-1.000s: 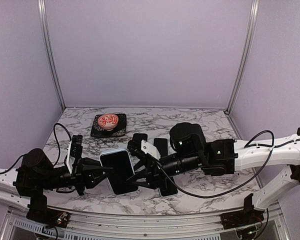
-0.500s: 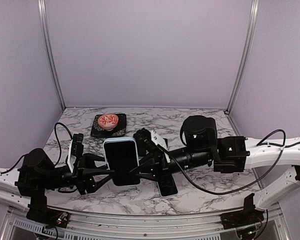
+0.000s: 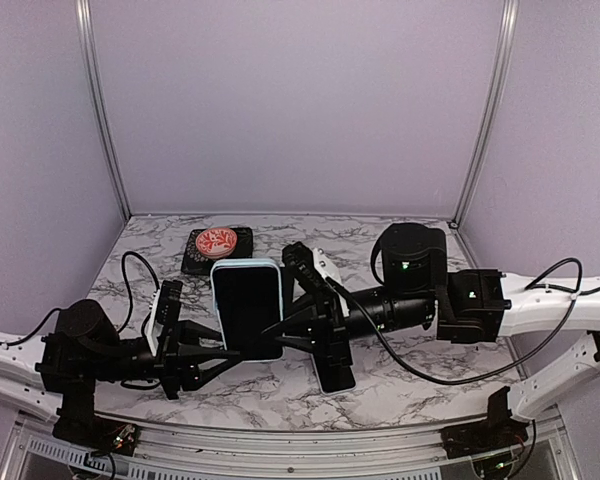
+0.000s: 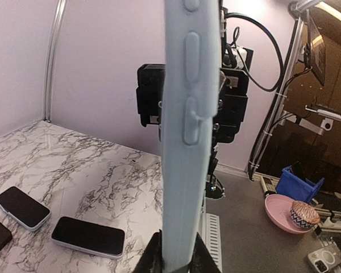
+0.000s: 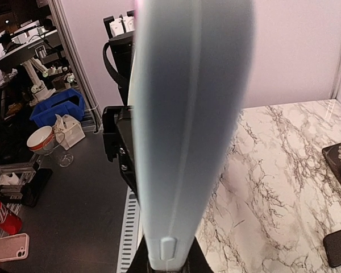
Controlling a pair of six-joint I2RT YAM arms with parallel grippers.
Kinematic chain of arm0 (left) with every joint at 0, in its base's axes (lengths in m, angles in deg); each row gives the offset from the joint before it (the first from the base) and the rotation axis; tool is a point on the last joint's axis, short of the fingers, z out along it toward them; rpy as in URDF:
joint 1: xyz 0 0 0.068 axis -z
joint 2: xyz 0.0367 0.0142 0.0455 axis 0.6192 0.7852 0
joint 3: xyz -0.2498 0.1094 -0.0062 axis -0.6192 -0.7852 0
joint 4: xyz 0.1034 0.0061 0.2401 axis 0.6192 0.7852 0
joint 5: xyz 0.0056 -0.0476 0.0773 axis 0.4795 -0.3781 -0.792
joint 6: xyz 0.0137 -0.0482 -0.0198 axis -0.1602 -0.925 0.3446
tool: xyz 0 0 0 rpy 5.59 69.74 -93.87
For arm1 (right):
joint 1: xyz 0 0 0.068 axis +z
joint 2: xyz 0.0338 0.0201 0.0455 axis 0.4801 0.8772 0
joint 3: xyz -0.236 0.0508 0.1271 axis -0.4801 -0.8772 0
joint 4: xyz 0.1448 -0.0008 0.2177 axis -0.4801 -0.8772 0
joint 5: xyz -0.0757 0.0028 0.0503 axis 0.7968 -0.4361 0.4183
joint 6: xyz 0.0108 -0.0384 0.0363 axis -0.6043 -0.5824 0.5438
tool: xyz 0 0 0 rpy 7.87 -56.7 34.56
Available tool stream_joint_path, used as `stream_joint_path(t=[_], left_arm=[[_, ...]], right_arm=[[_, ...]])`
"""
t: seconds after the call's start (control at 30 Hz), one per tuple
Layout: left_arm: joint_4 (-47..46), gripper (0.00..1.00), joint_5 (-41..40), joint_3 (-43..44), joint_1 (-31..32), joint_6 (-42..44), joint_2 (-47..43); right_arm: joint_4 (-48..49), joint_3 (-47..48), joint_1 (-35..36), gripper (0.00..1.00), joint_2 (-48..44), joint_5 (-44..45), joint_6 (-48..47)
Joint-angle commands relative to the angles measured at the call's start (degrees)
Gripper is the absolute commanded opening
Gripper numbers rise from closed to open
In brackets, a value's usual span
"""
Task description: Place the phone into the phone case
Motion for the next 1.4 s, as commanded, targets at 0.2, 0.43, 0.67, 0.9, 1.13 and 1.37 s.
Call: stream_joint_path(t=[0.2, 0.43, 0.67, 0.9, 1.13, 1.37], left_arm=[[8.7, 0.84, -41.6, -4.2, 0.0, -10.7, -12.5], [38.3, 0.92, -56.2, 4.3, -0.1, -22.4, -8.9], [39.7, 0.99, -52.5, 5.8, -0.5, -25.1, -2.7], [43.0, 0.99, -43.9, 11.1, -5.1, -24.2, 8.4], [43.5, 0.99, -35.7, 12.6, -13.7, -23.6, 14.9], [43.5, 0.99, -32.6, 12.7, -18.7, -21.1, 18.0]], right_arm=[[-8.2, 5.1, -8.1, 0.0, 4.3, 7.0, 15.2], [-17.2, 6.8, -13.7, 0.0, 16.5, 3.4, 29.5], [-4.4, 5.6, -13.8, 0.0, 24.7, -6.3, 36.6], [6.4, 2.5, -14.5, 0.0, 33.4, -12.8, 45.3], [6.2, 0.1, -15.7, 0.05, 36.7, -12.1, 46.0], [0.4, 0.3, -16.1, 0.24, 38.4, -9.6, 42.7]])
